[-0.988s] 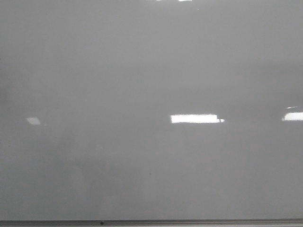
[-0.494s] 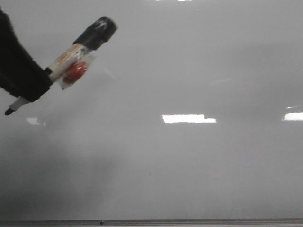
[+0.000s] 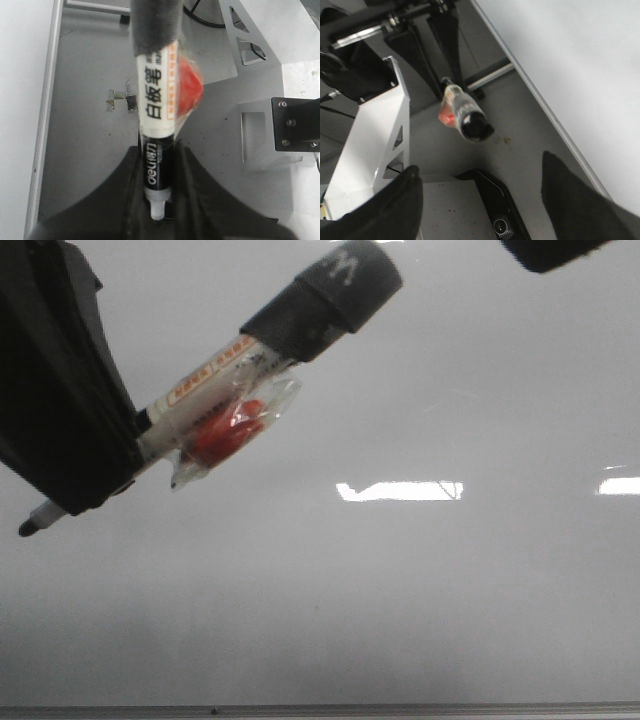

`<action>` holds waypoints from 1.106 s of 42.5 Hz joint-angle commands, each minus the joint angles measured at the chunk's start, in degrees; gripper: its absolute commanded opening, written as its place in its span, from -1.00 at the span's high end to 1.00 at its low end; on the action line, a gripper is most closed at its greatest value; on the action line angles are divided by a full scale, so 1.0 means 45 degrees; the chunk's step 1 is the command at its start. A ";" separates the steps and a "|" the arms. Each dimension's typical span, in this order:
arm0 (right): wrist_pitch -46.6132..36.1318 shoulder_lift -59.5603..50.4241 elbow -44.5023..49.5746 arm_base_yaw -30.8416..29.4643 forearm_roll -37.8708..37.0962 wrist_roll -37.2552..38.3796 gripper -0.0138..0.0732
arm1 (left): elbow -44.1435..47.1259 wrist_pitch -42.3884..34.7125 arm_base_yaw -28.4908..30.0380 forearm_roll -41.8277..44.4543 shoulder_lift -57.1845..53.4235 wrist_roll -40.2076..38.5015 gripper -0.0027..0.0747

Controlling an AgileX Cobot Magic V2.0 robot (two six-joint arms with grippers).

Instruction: Write number 9 on whiteboard

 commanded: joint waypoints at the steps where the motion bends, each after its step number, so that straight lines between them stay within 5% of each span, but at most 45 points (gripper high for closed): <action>1: 0.0278 0.0712 -0.0940 0.0040 0.1755 -0.0912 -0.54 | -0.0428 0.0045 -0.0104 -0.0685 -0.0358 0.0013 0.98; 27: -0.0733 0.3254 -0.1306 0.1804 0.2185 -0.1458 -0.45 | -0.0428 -0.0308 -0.0104 -0.1026 -0.0358 0.0092 0.98; 41: -0.0721 0.3414 -0.1306 0.1816 0.2185 -0.1458 0.36 | -0.0428 -0.0388 -0.0104 -0.1026 -0.0358 0.0092 0.94; 47: -0.0664 0.3414 -0.1306 0.1816 0.2185 -0.1473 0.85 | -0.0428 -0.0515 -0.0104 -0.1026 -0.0358 -0.0272 0.42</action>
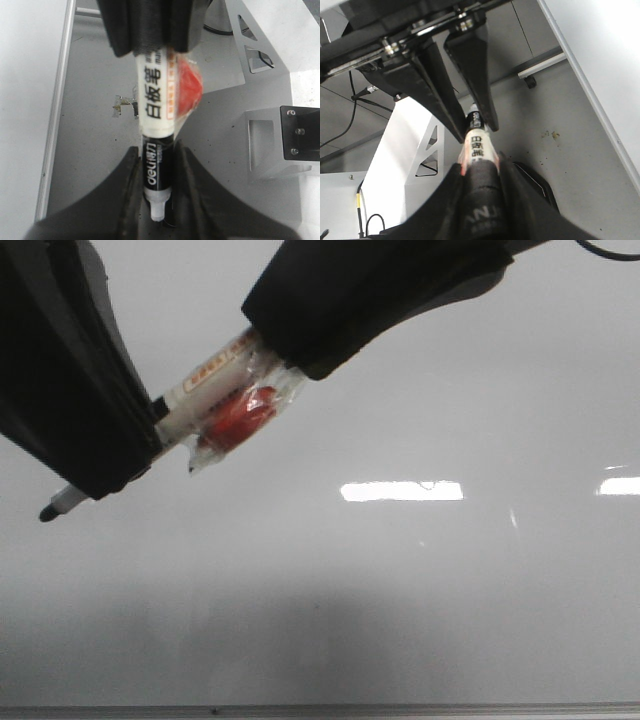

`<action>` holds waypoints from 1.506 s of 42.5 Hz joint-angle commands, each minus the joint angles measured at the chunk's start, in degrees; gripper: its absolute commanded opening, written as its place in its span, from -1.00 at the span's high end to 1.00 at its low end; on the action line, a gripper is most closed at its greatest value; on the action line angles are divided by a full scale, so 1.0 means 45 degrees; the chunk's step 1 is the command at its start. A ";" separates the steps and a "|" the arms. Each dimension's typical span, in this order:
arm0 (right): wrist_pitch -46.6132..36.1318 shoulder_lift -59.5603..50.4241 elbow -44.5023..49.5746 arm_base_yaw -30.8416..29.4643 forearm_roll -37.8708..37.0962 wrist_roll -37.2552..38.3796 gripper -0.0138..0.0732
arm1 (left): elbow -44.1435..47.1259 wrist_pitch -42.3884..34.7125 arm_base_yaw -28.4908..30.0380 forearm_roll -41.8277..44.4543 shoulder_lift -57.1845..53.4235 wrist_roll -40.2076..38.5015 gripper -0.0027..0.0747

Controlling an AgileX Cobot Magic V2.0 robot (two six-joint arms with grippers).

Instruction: Write number 9 on whiteboard

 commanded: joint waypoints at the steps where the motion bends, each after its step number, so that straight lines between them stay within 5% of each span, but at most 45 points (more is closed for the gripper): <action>1: -0.0034 -0.0318 -0.0410 -0.0031 0.0734 -0.0215 0.85 | -0.0428 -0.0269 -0.0104 -0.0803 -0.0358 -0.0518 0.28; 6: -0.0138 -0.0318 -0.0410 -0.0057 0.0684 -0.0215 0.85 | -0.0428 -0.0759 -0.0104 -0.0780 -0.0358 -0.0852 -0.56; 11: -0.0136 -0.0486 -0.0372 -0.0195 0.0014 -0.0215 0.84 | -0.0435 -0.0816 -0.0104 -0.0976 -0.0358 -0.0852 -0.85; 20: -0.0079 -0.2149 0.0644 -0.1863 -0.0780 -0.0188 0.84 | -0.0435 -0.0816 0.0647 -0.0937 -0.0934 -0.1113 -0.42; 30: -0.2838 -0.3686 0.2038 -0.4534 -0.0111 -0.0100 0.84 | -0.0042 -0.0550 0.2931 -0.2014 -0.2249 -0.0886 0.97; 42: -0.3990 -0.2466 0.1620 -0.4718 0.2176 -0.0760 0.84 | 0.3452 -0.1152 0.4195 -0.6528 -0.4892 0.2287 0.98; 64: -0.5199 0.2128 -0.1469 -0.4107 0.4161 -0.1860 0.84 | 0.5011 -0.1588 0.4195 -0.6678 -0.6724 0.2287 0.98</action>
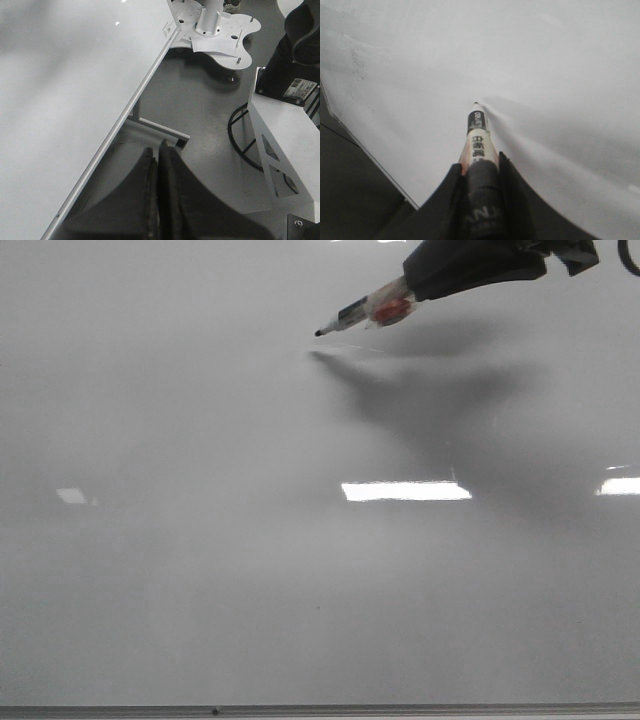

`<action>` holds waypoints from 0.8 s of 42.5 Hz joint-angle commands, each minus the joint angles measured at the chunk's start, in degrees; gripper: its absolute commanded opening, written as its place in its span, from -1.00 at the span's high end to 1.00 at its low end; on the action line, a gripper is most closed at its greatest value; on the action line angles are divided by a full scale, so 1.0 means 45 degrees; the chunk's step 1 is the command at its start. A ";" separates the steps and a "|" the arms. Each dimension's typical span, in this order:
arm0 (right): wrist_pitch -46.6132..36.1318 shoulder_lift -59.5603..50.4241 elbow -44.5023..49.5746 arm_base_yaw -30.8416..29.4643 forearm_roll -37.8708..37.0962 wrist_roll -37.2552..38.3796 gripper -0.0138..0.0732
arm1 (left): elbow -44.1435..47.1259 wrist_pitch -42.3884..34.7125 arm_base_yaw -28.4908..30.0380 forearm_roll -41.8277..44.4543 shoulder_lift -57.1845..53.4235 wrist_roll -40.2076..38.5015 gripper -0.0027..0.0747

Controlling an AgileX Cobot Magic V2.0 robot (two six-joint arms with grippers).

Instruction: Write number 9 on whiteboard

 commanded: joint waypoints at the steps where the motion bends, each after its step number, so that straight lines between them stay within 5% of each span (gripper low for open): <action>1: -0.0162 0.0203 -0.0930 0.0354 0.0766 -0.0266 0.84 | -0.0304 -0.0159 0.0023 -0.0964 -0.0077 0.0009 0.98; 11: -0.0139 0.1389 -0.1220 0.1273 -0.0133 -0.0205 0.83 | -0.0304 -0.0159 0.0023 -0.0964 -0.0077 0.0009 0.98; 34: -0.0930 0.0084 -0.1028 0.0313 -0.0601 0.0066 0.82 | -0.0304 -0.0159 0.0023 -0.0964 -0.0077 0.0009 0.98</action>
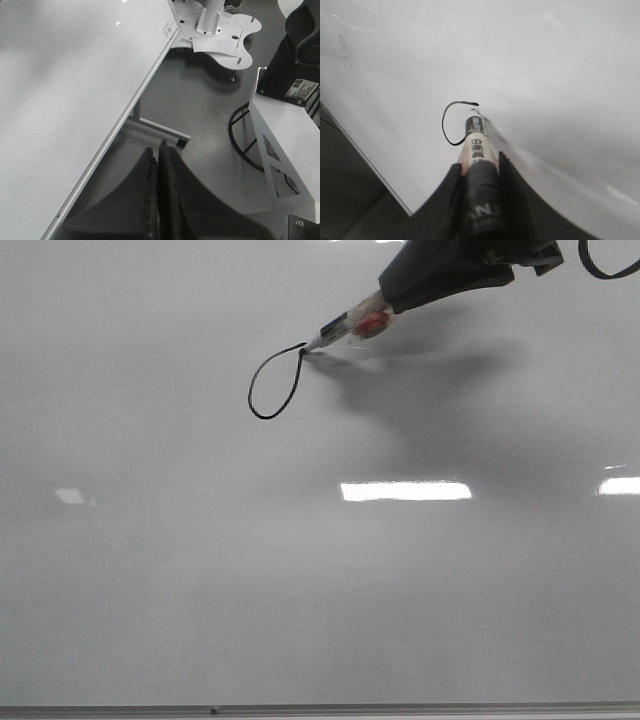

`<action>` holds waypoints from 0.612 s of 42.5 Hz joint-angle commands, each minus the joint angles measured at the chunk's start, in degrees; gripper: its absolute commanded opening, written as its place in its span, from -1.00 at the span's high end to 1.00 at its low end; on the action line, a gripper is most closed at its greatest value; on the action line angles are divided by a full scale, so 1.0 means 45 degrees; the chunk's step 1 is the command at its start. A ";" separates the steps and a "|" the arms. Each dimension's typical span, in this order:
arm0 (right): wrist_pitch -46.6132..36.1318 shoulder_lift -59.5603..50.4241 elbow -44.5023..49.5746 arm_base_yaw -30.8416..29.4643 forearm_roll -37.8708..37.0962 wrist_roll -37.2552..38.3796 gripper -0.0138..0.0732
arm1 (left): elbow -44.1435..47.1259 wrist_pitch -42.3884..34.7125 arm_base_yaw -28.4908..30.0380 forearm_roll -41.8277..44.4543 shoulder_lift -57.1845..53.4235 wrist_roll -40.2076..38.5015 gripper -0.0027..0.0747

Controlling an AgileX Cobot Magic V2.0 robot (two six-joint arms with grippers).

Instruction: Write number 9 on whiteboard

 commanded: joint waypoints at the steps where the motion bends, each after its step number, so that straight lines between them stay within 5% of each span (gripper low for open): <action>1: -0.0493 -0.0342 -0.0272 -0.0088 0.0397 -0.0033 0.82 | -0.0304 -0.0136 0.0023 -0.0964 -0.0077 -0.0010 0.98; 14: -0.0654 0.1526 0.1395 0.1013 0.0123 -0.0189 0.82 | -0.0304 -0.0136 0.0023 -0.0964 -0.0077 -0.0010 0.98; 22: 0.2138 -0.0176 0.1212 0.1231 0.0058 -0.0871 0.82 | -0.0304 -0.0169 0.0023 -0.1471 -0.0077 -0.0010 0.98; 26: 0.3225 -0.1574 0.0883 0.1570 -0.1341 -0.1006 0.82 | -0.0356 -0.0190 0.0023 -0.2304 -0.0077 -0.0010 0.98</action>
